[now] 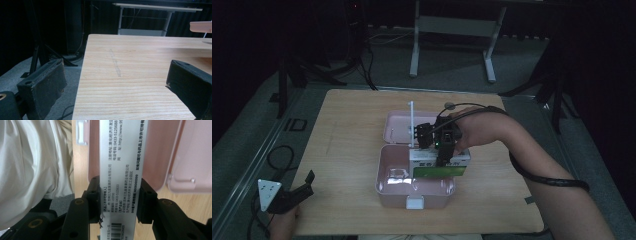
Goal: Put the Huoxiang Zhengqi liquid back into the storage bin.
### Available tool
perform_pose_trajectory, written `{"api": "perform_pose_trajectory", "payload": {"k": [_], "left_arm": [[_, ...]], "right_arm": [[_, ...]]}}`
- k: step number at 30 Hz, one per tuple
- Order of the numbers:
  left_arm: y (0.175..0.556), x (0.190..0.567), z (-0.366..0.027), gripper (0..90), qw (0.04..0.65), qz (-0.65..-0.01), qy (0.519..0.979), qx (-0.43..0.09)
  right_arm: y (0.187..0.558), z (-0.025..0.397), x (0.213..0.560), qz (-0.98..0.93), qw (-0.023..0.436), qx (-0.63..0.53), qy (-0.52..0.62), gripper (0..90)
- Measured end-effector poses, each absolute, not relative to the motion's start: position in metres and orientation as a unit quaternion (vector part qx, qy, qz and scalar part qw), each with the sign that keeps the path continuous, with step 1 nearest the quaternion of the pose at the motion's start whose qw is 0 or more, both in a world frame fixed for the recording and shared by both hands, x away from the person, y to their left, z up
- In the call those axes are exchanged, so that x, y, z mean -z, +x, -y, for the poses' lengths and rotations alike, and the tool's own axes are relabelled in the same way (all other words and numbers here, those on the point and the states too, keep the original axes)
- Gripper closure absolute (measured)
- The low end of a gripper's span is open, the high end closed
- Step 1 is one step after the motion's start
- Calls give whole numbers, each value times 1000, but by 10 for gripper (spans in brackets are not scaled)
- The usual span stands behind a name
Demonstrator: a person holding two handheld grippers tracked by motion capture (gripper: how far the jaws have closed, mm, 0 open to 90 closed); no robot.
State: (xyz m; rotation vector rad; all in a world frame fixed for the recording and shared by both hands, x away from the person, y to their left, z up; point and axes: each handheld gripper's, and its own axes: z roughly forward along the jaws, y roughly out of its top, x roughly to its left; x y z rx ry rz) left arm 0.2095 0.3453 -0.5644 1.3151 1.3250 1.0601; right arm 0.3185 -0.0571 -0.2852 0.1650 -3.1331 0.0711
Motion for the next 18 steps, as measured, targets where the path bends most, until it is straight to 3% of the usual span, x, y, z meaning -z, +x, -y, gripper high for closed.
{"api": "perform_pose_trajectory", "payload": {"k": [8,18], "left_arm": [[209,564,-345,26,479,-541,539,-433],[209,564,-345,26,478,-541,540,-433]], "right_arm": [[319,38,299,998,10,-22,59,618],[328,25,346,998,24,-25,55,618]]}}
